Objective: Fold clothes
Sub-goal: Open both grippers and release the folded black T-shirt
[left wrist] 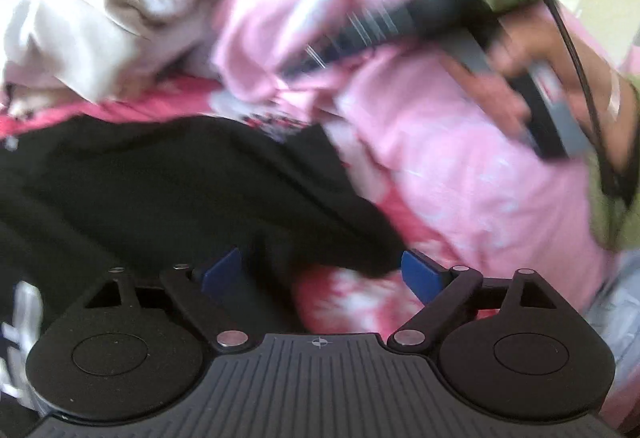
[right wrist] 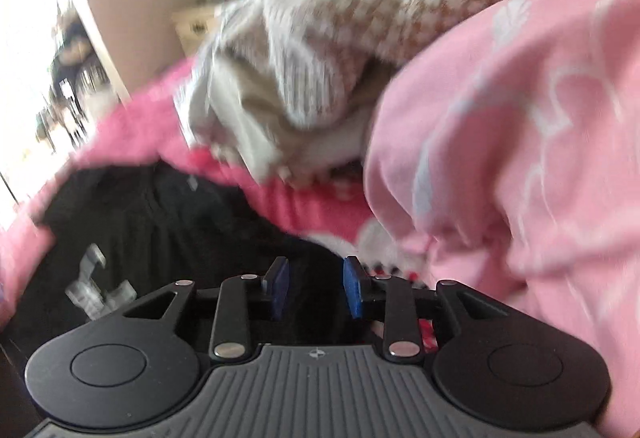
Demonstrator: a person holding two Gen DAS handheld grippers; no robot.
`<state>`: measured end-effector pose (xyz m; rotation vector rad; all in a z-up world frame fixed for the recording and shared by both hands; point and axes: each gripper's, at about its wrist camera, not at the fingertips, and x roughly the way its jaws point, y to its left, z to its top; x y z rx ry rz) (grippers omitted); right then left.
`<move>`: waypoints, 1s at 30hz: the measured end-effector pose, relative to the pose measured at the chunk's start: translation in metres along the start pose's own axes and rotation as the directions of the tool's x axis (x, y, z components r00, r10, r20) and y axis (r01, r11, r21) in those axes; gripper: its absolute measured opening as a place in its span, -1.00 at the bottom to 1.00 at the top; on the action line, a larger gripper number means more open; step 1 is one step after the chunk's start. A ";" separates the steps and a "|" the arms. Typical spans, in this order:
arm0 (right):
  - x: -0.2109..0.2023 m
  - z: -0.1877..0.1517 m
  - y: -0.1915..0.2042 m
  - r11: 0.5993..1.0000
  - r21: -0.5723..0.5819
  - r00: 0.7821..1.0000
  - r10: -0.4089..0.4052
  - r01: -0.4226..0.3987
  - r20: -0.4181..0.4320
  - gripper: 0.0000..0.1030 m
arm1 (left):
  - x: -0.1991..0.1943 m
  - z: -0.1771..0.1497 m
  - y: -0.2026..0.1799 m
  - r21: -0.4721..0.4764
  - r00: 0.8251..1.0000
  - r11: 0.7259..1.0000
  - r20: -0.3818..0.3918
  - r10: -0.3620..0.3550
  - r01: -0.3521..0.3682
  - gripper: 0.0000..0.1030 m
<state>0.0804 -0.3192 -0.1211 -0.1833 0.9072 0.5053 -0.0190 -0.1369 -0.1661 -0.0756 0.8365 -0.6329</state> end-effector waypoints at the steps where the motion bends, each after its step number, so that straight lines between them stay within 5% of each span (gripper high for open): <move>1: 0.005 -0.006 0.006 0.998 -0.042 0.999 -0.037 0.037 -0.019 -0.39 | -0.003 0.005 0.005 0.010 1.000 1.000 -0.007 0.024 -0.024 0.73; 6: 0.015 -0.016 0.004 1.000 -0.003 0.997 -0.019 0.019 -0.076 -0.39 | -0.009 0.014 0.017 0.078 0.987 0.984 -0.027 0.161 -0.159 0.73; 10: 0.020 -0.037 -0.005 0.983 0.181 0.995 0.021 -0.003 -0.097 -0.39 | -0.008 0.021 0.023 -0.011 0.983 0.984 0.050 0.177 -0.177 0.73; 13: 0.024 -0.054 -0.008 0.965 0.253 0.993 -0.036 0.064 -0.112 -0.39 | 0.003 0.023 0.031 -0.118 0.976 0.978 0.114 0.186 -0.173 0.68; 18: 0.031 -0.058 -0.003 0.964 0.240 0.989 -0.086 0.113 -0.118 -0.39 | 0.027 0.022 0.048 -0.283 0.974 0.945 0.106 0.198 -0.162 0.13; 19: 0.033 -0.059 -0.002 0.965 0.234 0.989 -0.087 0.114 -0.121 -0.48 | 0.030 0.021 0.050 -0.295 0.975 0.941 0.096 0.202 -0.166 0.05; 21: 0.035 -0.061 -0.001 0.968 0.225 0.988 -0.088 0.114 -0.125 -0.96 | 0.034 0.020 0.051 -0.306 0.974 0.934 0.074 0.216 -0.184 -0.22; 27: 0.016 -0.059 0.036 0.995 0.027 0.995 -0.099 0.098 0.023 -0.97 | 0.018 0.022 0.061 -0.351 0.973 0.920 0.082 0.215 -0.174 -0.27; 30: 0.011 -0.061 0.038 0.993 0.044 0.993 -0.115 0.113 0.031 -0.96 | 0.011 0.024 0.066 -0.377 0.972 0.912 0.093 0.214 -0.165 -0.26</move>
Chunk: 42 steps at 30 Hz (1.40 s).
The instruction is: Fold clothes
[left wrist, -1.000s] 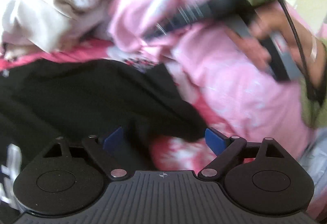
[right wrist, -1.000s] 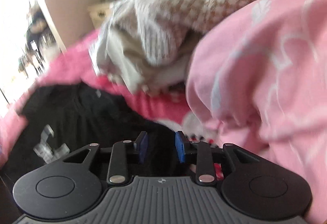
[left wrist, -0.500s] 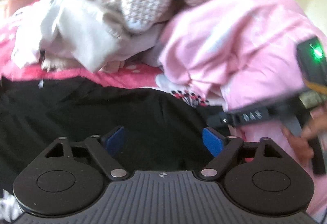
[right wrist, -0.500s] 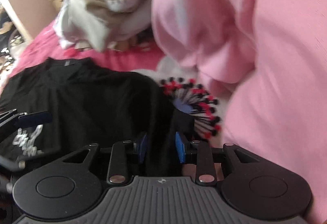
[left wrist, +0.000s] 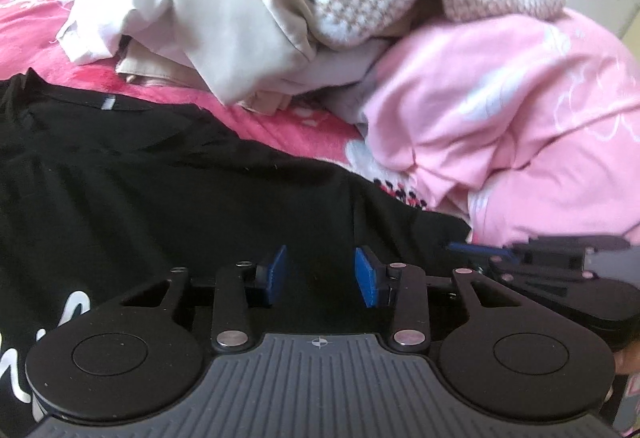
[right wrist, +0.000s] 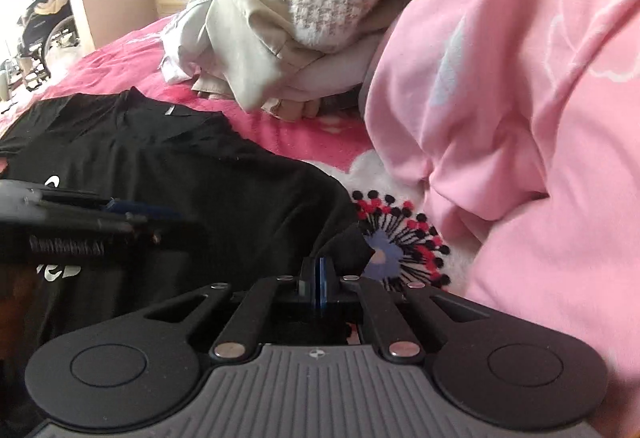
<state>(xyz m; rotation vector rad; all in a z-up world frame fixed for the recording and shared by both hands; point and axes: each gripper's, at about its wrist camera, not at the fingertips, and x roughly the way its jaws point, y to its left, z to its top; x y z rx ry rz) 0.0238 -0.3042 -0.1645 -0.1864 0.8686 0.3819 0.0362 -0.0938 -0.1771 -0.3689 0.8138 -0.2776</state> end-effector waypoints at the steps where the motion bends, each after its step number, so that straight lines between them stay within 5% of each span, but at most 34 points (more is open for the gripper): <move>1: -0.001 0.000 -0.002 1.000 0.007 1.000 0.012 -0.012 0.005 -0.96 | -0.001 0.001 0.000 -0.006 1.000 1.000 0.004 -0.007 0.007 -0.26; 5: -0.002 -0.001 0.005 0.997 -0.041 0.998 0.063 -0.062 0.026 -0.96 | 0.001 0.005 -0.005 -0.020 0.999 0.998 0.007 -0.051 0.051 -0.17; 8: 0.002 -0.008 0.025 0.985 -0.167 0.998 0.041 -0.033 0.044 -0.96 | 0.007 0.009 -0.012 -0.034 0.996 0.995 0.012 -0.091 0.091 0.01; 13: 0.011 -0.025 0.055 0.932 -0.359 0.997 -0.023 0.050 0.079 -0.91 | 0.031 0.018 -0.023 -0.044 0.994 0.993 -0.023 -0.107 0.106 0.03; 17: 0.010 -0.035 0.070 0.895 -0.443 0.996 -0.008 0.049 0.092 -0.34 | 0.049 0.019 -0.025 -0.059 0.994 0.994 -0.052 -0.091 0.088 -0.02; 20: 0.001 -0.039 0.077 0.875 -0.483 0.993 0.033 0.025 0.112 -0.31 | 0.056 0.017 -0.022 -0.055 0.996 0.997 -0.064 -0.064 0.060 -0.11; 23: -0.008 -0.029 0.070 0.901 -0.427 0.991 0.112 -0.072 0.069 -0.27 | 0.057 0.014 -0.015 -0.052 0.997 0.998 -0.072 -0.039 0.036 -0.17; 25: -0.010 -0.011 0.051 0.948 -0.287 0.988 0.150 -0.135 0.032 -0.26 | 0.056 0.012 -0.010 -0.047 0.996 0.998 -0.075 -0.039 0.036 -0.19; 31: 0.012 0.017 -0.020 0.993 0.072 0.992 0.101 -0.096 -0.071 -0.26 | 0.057 0.010 0.001 -0.049 0.996 0.997 -0.072 -0.056 0.052 -0.20; 36: 0.032 0.007 -0.018 0.990 0.083 0.977 0.129 -0.116 -0.172 -0.44 | 0.057 0.008 0.001 -0.015 0.996 0.998 -0.070 -0.060 0.059 -0.21; 37: 0.030 0.005 -0.015 0.991 0.060 0.978 0.129 -0.121 -0.167 -0.66 | 0.057 0.008 0.002 -0.017 0.996 0.998 -0.070 -0.062 0.061 -0.21; 42: 0.010 -0.007 0.017 0.984 -0.111 0.987 0.132 -0.141 -0.092 -0.69 | 0.047 0.010 0.017 -0.097 0.994 0.991 -0.055 -0.098 0.092 -0.16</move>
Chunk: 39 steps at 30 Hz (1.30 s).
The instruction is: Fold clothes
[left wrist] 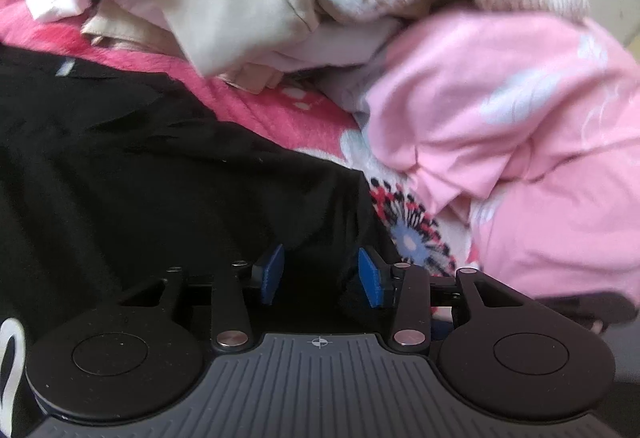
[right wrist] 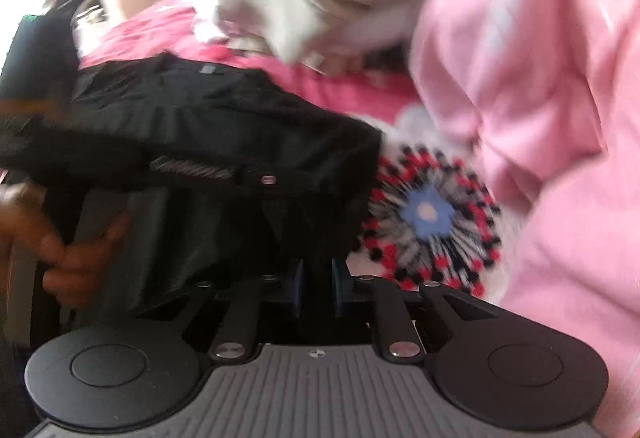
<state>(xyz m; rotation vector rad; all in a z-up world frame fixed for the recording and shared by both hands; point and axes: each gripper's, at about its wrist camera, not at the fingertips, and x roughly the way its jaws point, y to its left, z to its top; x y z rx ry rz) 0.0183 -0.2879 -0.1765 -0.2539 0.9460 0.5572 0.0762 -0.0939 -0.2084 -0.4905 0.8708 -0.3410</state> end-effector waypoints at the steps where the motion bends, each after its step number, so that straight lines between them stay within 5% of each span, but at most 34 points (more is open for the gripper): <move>1: 0.000 -0.001 0.008 0.999 -0.040 1.000 -0.010 0.010 0.009 -0.69 | -0.005 0.000 0.005 -0.027 1.000 1.000 0.007 -0.009 0.009 -0.14; 6: 0.001 -0.010 0.034 0.980 -0.186 0.997 -0.061 0.067 0.038 -0.57 | -0.021 -0.001 0.014 -0.078 0.999 0.997 0.043 -0.025 0.028 -0.06; 13: -0.009 -0.004 0.039 0.972 -0.223 0.996 -0.062 0.076 0.069 -0.46 | -0.021 -0.005 0.014 -0.064 0.999 0.998 0.044 -0.004 0.007 -0.06; 21: 0.001 0.009 0.011 0.989 -0.112 0.991 -0.087 0.099 0.104 -0.46 | -0.020 -0.013 0.018 -0.038 0.999 0.999 0.042 0.016 -0.015 -0.06; 27: 0.025 0.021 -0.024 0.996 0.085 0.998 0.011 -0.016 0.057 -0.46 | -0.021 -0.014 0.016 -0.029 0.999 0.999 0.042 0.022 -0.021 -0.06; 33: 0.028 0.018 -0.025 0.991 0.105 0.997 0.075 -0.078 0.037 -0.46 | -0.022 -0.017 0.015 -0.030 0.998 0.999 0.046 0.035 -0.033 -0.06; 39: 0.021 0.018 -0.010 0.998 0.010 0.997 0.064 -0.065 0.036 -0.92 | -0.022 -0.017 0.011 -0.019 0.997 0.999 0.051 0.051 -0.050 -0.06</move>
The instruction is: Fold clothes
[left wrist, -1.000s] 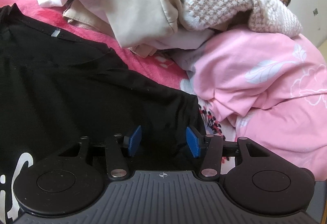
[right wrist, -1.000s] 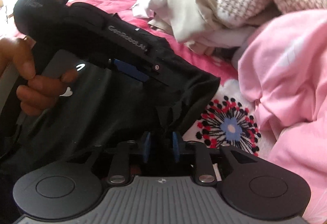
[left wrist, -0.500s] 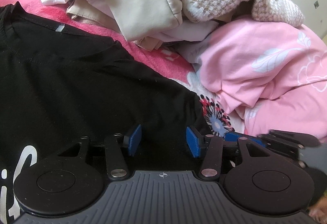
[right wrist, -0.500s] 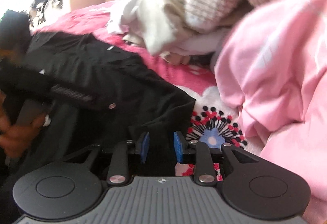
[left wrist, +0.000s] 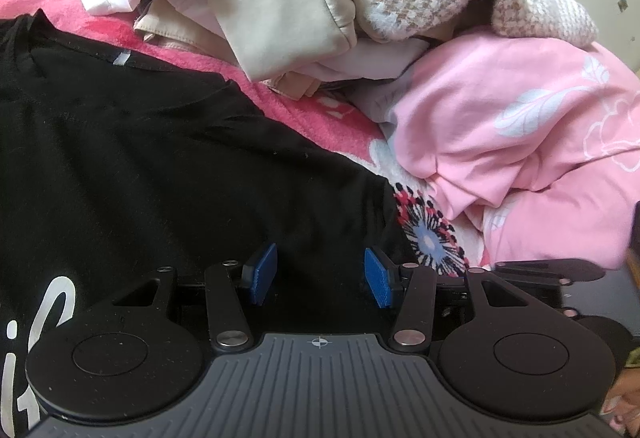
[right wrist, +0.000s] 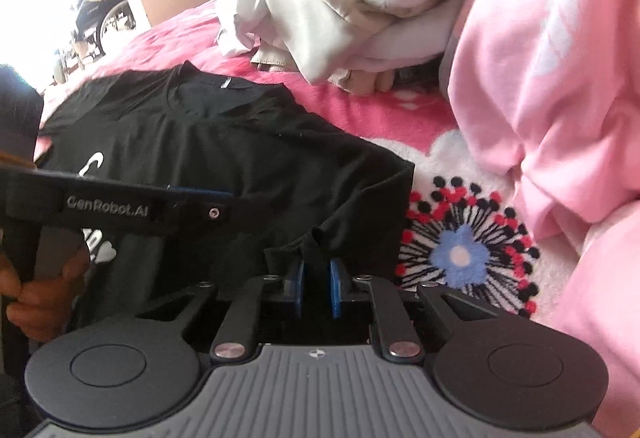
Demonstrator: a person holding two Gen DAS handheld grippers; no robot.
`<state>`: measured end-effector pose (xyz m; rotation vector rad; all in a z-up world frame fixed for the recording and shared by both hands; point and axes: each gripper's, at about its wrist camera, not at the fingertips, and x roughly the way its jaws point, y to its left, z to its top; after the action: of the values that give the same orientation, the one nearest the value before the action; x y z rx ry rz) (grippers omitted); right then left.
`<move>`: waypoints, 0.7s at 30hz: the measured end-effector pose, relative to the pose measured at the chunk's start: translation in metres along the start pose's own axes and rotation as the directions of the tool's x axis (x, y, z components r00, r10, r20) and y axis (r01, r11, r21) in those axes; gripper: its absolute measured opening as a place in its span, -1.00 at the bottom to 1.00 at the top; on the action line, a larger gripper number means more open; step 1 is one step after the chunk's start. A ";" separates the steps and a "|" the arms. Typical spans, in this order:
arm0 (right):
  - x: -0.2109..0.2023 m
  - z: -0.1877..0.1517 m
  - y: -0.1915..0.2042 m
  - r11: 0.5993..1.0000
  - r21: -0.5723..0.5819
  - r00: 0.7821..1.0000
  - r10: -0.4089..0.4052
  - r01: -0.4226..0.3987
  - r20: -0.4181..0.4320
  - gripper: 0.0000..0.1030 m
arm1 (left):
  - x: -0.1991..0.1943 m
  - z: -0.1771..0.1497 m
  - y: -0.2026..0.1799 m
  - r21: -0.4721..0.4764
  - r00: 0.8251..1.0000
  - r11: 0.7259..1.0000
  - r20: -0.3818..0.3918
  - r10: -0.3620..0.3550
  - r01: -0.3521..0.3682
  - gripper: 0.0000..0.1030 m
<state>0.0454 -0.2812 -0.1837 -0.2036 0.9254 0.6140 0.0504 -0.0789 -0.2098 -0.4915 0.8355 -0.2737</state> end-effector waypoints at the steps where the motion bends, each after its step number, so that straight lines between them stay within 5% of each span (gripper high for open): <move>1: -0.005 0.001 0.001 1.000 -0.012 1.000 -0.018 0.018 0.016 -0.92 | -0.001 -0.001 -0.001 0.010 1.000 1.000 0.002 0.002 -0.002 -0.06; 6: -0.029 0.005 0.008 0.964 -0.084 0.962 -0.240 0.252 0.133 -0.92 | -0.005 -0.005 -0.008 0.072 1.000 0.997 0.014 0.002 -0.003 -0.05; 10: -0.022 0.001 0.012 0.861 -0.166 0.874 -0.457 0.481 0.165 -0.92 | -0.005 -0.007 -0.018 0.147 1.000 0.989 0.014 -0.001 -0.001 -0.05; 17: 0.022 -0.012 0.000 0.693 -0.311 0.739 -0.673 0.650 0.045 -0.79 | 0.001 -0.012 -0.027 0.214 1.000 0.977 -0.002 0.022 -0.021 -0.03; 18: 0.026 -0.014 0.000 0.677 -0.335 0.727 -0.685 0.655 0.037 -0.75 | 0.002 -0.012 -0.027 0.218 1.000 0.976 -0.003 0.025 -0.024 -0.03; 21: 0.017 -0.010 0.001 0.698 -0.306 0.745 -0.664 0.647 0.061 -0.73 | 0.001 -0.012 -0.028 0.222 1.000 0.974 0.001 0.031 -0.031 -0.02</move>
<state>0.0456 -0.2773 -0.2027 -0.8086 0.7300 0.0695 0.0408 -0.1069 -0.2028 -0.2684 0.8033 -0.3350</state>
